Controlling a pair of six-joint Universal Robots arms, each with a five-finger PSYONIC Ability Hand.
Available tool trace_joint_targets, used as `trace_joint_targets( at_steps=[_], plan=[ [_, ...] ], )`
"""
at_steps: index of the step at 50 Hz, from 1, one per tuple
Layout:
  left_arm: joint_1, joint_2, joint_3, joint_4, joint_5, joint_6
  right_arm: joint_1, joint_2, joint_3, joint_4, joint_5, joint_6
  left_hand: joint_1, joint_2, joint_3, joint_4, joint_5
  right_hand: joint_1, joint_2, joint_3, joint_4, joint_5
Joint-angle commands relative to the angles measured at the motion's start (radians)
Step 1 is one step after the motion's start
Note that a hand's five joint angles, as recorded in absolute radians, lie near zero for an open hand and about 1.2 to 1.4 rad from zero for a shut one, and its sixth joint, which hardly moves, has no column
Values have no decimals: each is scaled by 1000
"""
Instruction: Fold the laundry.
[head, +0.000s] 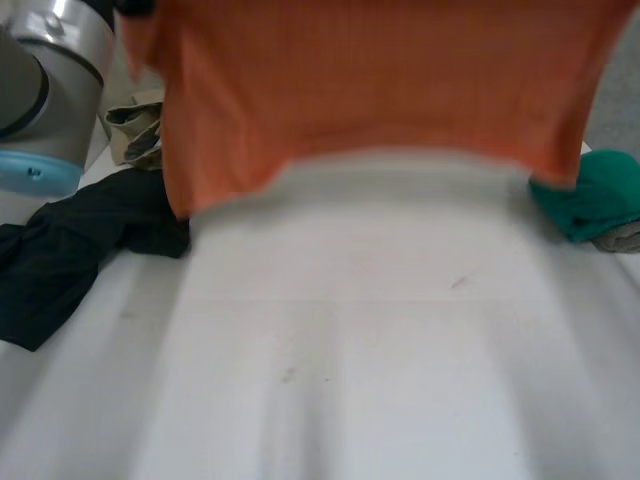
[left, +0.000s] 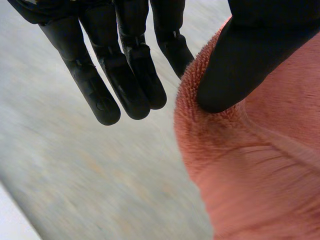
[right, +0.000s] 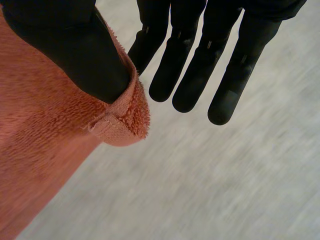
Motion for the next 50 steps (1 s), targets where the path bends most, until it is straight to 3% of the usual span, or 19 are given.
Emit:
trace_joint_targets(
  at_steps=[1, 8, 21, 27, 28, 29, 32, 33, 36, 44, 50],
  plan=[
    [27, -2, -43, 21, -8, -58, 16, -50, 100, -102, -18, 24, 239, 199, 203, 194, 247, 298, 217, 207, 198, 226],
    [57, -5, -210, -45, 24, -72, 32, -45, 234, -73, -66, -39, 239, 199, 203, 194, 247, 298, 217, 207, 198, 226],
    [78, -144, -575, 56, 128, -49, 42, 134, 471, 19, -81, -175, 239, 199, 203, 194, 247, 298, 217, 207, 198, 226],
    [87, -237, -637, 89, 144, 40, 13, 192, 517, 93, -81, -244, 239, 199, 203, 194, 247, 298, 217, 207, 198, 226],
    [89, -238, -640, 89, 144, 52, 11, 192, 520, 97, -81, -244, 181, 142, 146, 136, 189, 298, 217, 207, 198, 226],
    [95, -234, -646, 87, 141, 67, 5, 191, 524, 105, -81, -241, -34, -74, -70, -80, -26, 298, 217, 207, 198, 226],
    [106, -209, -657, 87, 135, 72, 2, 189, 532, 113, -81, -235, -344, -384, -379, -389, -336, 298, 217, 207, 198, 226],
    [113, -186, -670, 87, 127, 67, 0, 186, 537, 113, -81, -232, -543, -582, -578, -588, -535, 298, 217, 207, 198, 226],
    [122, -145, -698, 89, 118, 57, -4, 177, 544, 114, -81, -230, -723, -763, -759, -769, -715, 298, 217, 207, 198, 226],
    [181, -48, -811, 86, 124, 24, -18, 166, 557, 111, -81, -220, -639, -678, -674, -684, -631, 298, 217, 207, 198, 226],
    [245, -63, -835, 76, 148, 26, -15, 166, 560, 114, -81, -220, -322, -361, -357, -367, -314, 298, 217, 207, 198, 226]
  ],
)
